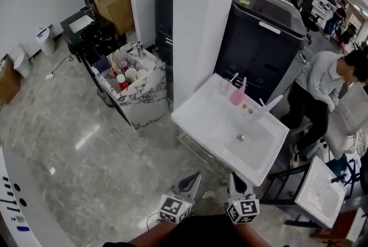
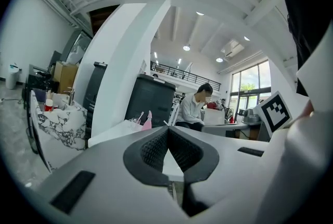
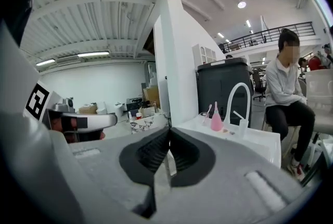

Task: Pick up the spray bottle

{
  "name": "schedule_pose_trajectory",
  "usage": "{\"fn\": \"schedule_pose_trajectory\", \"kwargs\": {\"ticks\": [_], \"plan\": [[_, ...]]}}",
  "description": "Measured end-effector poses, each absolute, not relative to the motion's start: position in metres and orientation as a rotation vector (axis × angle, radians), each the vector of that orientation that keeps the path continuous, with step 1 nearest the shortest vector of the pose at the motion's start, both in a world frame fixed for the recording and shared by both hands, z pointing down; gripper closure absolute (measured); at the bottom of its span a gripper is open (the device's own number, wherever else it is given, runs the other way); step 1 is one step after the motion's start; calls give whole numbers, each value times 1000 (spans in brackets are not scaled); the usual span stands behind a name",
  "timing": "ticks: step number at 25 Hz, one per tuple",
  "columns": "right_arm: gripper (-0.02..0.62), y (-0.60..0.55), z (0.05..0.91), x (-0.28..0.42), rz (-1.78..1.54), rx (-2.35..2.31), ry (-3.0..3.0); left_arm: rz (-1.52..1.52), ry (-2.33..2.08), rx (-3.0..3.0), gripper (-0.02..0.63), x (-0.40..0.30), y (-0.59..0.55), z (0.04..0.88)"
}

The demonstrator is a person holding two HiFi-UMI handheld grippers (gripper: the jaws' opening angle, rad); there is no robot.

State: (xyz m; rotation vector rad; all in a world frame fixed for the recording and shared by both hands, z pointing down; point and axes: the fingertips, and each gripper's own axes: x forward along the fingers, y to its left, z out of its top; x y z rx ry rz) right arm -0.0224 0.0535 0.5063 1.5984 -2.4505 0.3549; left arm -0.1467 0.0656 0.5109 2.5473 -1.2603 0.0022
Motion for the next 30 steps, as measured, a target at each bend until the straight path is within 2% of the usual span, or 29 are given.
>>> {"fn": "schedule_pose_trajectory", "kwargs": {"ticks": [13, 30], "plan": [[597, -56, 512, -21, 355, 1766, -2411, 17, -1200, 2590, 589, -142, -45, 516], [596, -290, 571, 22, 450, 1962, -2272, 26, -1010, 2662, 589, -99, -261, 556]]}}
